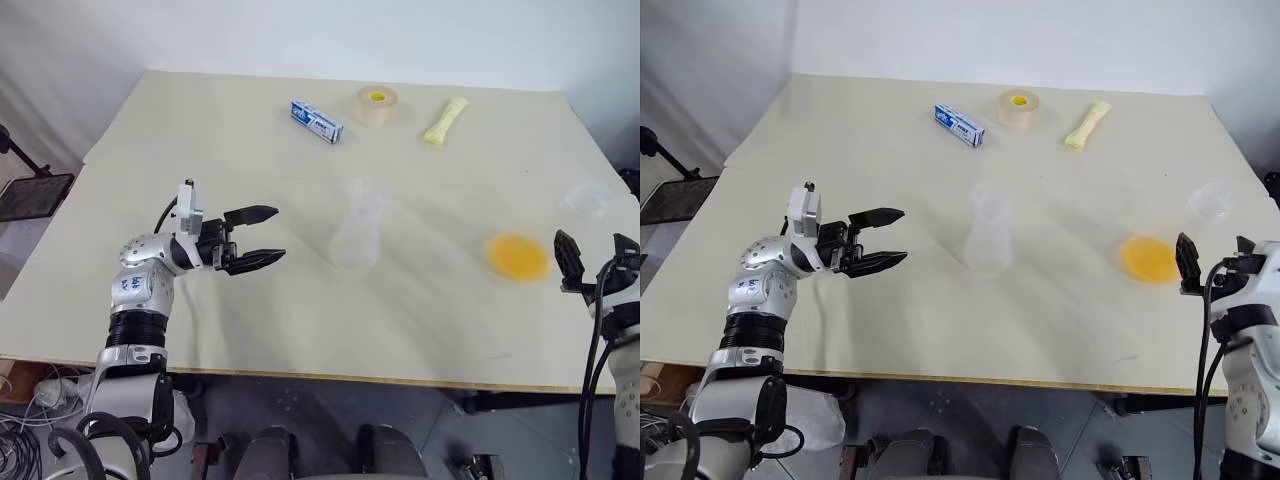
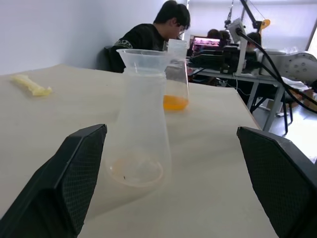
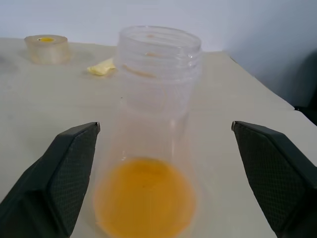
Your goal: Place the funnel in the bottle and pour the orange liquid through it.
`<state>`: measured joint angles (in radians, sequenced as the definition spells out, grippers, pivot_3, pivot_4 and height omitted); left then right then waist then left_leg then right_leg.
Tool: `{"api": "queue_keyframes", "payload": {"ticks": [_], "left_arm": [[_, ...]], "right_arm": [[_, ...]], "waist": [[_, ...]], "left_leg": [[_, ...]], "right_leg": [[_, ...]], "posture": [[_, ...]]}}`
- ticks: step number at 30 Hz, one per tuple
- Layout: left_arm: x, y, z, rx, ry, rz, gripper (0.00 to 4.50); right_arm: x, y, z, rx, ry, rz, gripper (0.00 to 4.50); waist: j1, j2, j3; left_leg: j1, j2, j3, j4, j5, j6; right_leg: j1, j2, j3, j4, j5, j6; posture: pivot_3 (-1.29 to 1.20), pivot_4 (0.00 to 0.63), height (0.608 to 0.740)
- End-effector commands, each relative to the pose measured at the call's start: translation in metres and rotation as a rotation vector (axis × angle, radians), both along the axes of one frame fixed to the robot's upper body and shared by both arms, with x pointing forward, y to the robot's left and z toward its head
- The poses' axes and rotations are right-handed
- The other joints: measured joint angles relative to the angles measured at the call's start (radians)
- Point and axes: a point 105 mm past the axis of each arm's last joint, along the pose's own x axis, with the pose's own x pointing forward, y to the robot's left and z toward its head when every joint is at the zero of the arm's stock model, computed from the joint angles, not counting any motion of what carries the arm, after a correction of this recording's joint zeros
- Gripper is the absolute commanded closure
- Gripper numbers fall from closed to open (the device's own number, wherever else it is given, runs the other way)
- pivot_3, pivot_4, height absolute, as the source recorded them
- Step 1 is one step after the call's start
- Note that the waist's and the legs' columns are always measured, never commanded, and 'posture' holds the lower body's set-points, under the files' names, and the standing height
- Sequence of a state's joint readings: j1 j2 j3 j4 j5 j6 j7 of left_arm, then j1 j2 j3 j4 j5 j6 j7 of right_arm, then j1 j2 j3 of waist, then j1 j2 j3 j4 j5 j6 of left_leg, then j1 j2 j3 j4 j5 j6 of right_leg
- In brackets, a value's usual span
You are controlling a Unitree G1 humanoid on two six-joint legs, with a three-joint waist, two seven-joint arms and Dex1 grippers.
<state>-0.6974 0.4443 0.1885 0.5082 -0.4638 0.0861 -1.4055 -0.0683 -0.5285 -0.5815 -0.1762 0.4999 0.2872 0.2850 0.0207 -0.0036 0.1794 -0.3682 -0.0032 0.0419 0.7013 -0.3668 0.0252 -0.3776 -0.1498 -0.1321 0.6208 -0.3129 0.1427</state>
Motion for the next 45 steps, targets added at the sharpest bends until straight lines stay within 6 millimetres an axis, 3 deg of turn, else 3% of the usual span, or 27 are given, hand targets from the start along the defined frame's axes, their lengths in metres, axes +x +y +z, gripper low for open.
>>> {"api": "queue_keyframes", "payload": {"ticks": [1, 5, 16, 19, 23, 26, 30, 40, 45], "left_arm": [[-0.006, -0.001, 0.010, -0.023, -0.049, 0.003, 0.02], [-0.009, -0.002, 0.010, -0.034, -0.047, 0.006, 0.02], [-0.010, -0.004, 0.013, -0.047, -0.051, 0.021, 0.02], [-0.010, -0.003, 0.013, -0.049, -0.052, 0.026, 0.00], [-0.009, -0.003, 0.013, -0.050, -0.050, 0.031, 0.00], [-0.009, -0.003, 0.014, -0.052, -0.050, 0.029, 0.00], [-0.008, -0.003, 0.013, -0.048, -0.045, 0.022, 0.00], [0.001, -0.003, 0.015, -0.061, -0.051, 0.000, 0.00], [0.002, -0.003, 0.017, -0.074, -0.066, -0.011, 0.00]], "right_arm": [[0.007, -0.004, 0.011, -0.042, -0.032, 0.002, 0.00], [0.026, -0.007, 0.016, -0.050, -0.050, 0.012, 0.00], [0.051, -0.005, 0.023, -0.054, -0.089, 0.024, 0.00], [0.053, -0.006, 0.025, -0.046, -0.095, 0.010, 0.63], [0.052, -0.002, 0.026, -0.046, -0.112, 0.026, 1.91], [0.048, 0.004, 0.029, -0.056, -0.128, 0.043, 1.96], [0.047, 0.027, 0.049, -0.115, -0.156, 0.077, 1.96], [0.051, 0.139, 0.096, -0.436, -0.224, 0.205, 1.96], [0.055, 0.172, 0.096, -0.677, -0.260, 0.233, 1.96]], "waist": [[-0.001, 0.000, 0.000], [-0.004, 0.000, 0.000], [-0.009, 0.000, 0.000], [-0.010, 0.000, 0.000], [-0.009, 0.000, 0.000], [-0.010, 0.000, 0.000], [-0.016, 0.001, 0.000], [-0.024, 0.002, 0.000], [-0.020, 0.002, 0.000]], "left_leg": [[0.000, 0.000, 0.000, 0.000, 0.000, 0.000], [0.000, 0.000, 0.000, 0.000, 0.000, 0.000], [0.000, 0.001, -0.001, 0.000, 0.000, 0.000], [-0.001, 0.000, -0.001, 0.000, 0.000, 0.000], [-0.001, 0.001, -0.001, 0.000, 0.000, 0.000], [-0.001, 0.001, -0.001, 0.000, 0.000, 0.000], [-0.001, 0.001, -0.001, -0.001, 0.000, 0.000], [-0.001, 0.001, 0.000, -0.002, 0.000, 0.000], [-0.003, -0.001, -0.003, -0.001, 0.000, 0.000]], "right_leg": [[0.000, 0.000, 0.000, 0.000, 0.000, 0.000], [0.000, 0.000, 0.000, -0.001, 0.000, 0.000], [0.000, 0.000, -0.001, 0.000, 0.000, 0.000], [0.000, 0.000, -0.001, -0.001, 0.000, 0.000], [0.000, 0.000, -0.001, -0.001, 0.000, 0.000], [0.000, 0.000, -0.001, 0.000, 0.000, 0.000], [0.000, 0.000, -0.001, -0.001, 0.000, 0.000], [-0.002, 0.000, -0.001, 0.000, 0.000, 0.000], [-0.002, 0.000, -0.001, 0.000, 0.000, 0.000]], "posture": [[0.00, 0.150, 0.740], [0.00, 0.150, 0.740], [0.00, 0.150, 0.740], [0.00, 0.150, 0.740], [0.00, 0.150, 0.740], [0.00, 0.150, 0.740], [0.00, 0.150, 0.740], [0.00, 0.150, 0.740], [0.00, 0.150, 0.740]]}}
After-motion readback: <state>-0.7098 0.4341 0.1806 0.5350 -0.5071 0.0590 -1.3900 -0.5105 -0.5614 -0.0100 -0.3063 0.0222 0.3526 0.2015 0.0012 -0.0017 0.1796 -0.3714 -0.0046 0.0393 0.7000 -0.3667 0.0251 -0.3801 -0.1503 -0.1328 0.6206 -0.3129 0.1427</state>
